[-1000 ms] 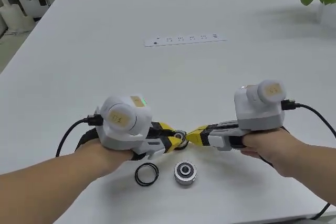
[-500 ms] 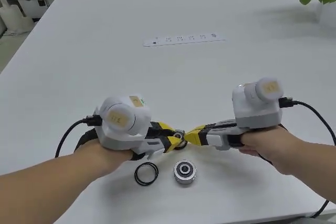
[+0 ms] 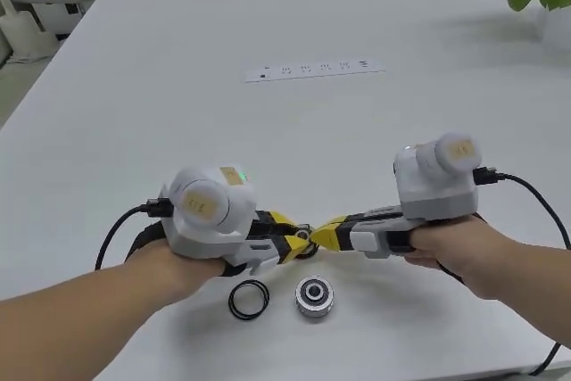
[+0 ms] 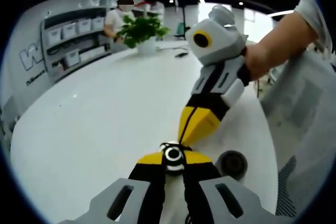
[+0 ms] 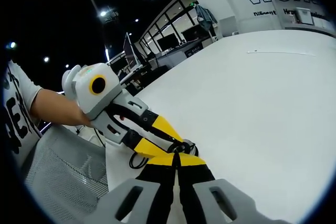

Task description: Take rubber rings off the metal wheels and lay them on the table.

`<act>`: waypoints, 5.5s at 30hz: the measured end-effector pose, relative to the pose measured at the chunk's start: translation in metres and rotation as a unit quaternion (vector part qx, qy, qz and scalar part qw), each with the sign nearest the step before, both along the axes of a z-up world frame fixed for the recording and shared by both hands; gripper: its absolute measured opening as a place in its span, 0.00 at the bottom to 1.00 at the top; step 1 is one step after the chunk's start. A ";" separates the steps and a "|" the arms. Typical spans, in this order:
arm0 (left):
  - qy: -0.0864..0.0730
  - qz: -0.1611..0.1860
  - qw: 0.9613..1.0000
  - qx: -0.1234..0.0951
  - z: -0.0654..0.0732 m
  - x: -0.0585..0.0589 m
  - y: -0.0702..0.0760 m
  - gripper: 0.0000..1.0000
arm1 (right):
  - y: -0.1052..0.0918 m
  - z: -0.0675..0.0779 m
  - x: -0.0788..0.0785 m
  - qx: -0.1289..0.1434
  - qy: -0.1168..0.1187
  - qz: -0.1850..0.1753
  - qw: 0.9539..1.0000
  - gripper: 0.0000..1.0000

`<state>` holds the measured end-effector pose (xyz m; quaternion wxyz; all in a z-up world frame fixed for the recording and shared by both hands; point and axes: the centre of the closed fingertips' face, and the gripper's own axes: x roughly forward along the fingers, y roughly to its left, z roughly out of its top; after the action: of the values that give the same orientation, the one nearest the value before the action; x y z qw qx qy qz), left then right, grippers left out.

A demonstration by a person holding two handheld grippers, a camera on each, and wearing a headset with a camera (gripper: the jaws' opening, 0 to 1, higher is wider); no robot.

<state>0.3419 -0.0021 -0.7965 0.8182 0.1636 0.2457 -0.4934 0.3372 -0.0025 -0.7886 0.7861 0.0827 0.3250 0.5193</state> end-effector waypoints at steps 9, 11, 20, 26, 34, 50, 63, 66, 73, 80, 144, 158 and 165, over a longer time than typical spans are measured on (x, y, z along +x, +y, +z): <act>0.000 -0.001 1.000 0.000 0.000 0.000 0.000 0.12 | -0.001 0.001 -0.001 0.003 0.002 0.003 1.000 0.00; 0.001 0.000 1.000 0.000 0.000 0.000 0.000 0.12 | 0.000 0.002 -0.002 0.005 0.002 0.003 1.000 0.00; 0.003 0.002 1.000 0.000 0.001 0.000 0.000 0.12 | 0.001 0.004 -0.002 0.010 0.005 0.007 1.000 0.00; 0.003 0.003 1.000 0.000 0.001 0.000 -0.001 0.12 | 0.004 0.006 -0.006 0.018 0.008 0.014 1.000 0.00; 0.002 0.003 1.000 -0.001 0.001 -0.001 0.000 0.12 | 0.005 0.008 -0.008 0.028 0.014 0.018 0.999 0.00; -0.009 -0.008 1.000 0.001 0.001 -0.003 -0.002 0.14 | -0.004 -0.001 0.001 0.015 0.016 -0.013 1.000 0.00; -0.014 -0.020 1.000 -0.001 0.005 -0.007 -0.003 0.19 | -0.003 0.001 0.000 0.016 0.016 -0.013 1.000 0.00; -0.015 -0.021 1.000 -0.005 0.009 -0.008 -0.002 0.20 | -0.003 0.003 0.000 0.017 0.017 -0.014 1.000 0.00; -0.013 -0.018 0.999 -0.024 0.019 -0.014 0.001 0.26 | -0.001 0.007 -0.001 0.021 0.018 -0.014 1.000 0.00; -0.015 -0.012 0.999 -0.039 0.032 -0.018 0.008 0.29 | -0.001 0.011 -0.002 0.026 0.020 -0.014 0.999 0.00; -0.026 0.036 0.995 -0.094 0.073 -0.080 0.093 0.68 | 0.061 0.031 -0.074 0.034 0.042 0.083 0.995 0.00; -0.026 0.033 0.996 -0.076 0.066 -0.089 0.097 0.68 | 0.067 0.013 -0.081 0.012 0.052 0.092 0.994 0.00; -0.024 0.038 0.996 -0.079 0.066 -0.089 0.098 0.68 | 0.067 0.010 -0.079 0.010 0.055 0.087 0.995 0.00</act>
<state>0.2530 0.0959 -0.7306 0.8522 0.1012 0.1926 -0.4758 0.2581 0.0647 -0.7790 0.7178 0.0900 0.3687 0.5838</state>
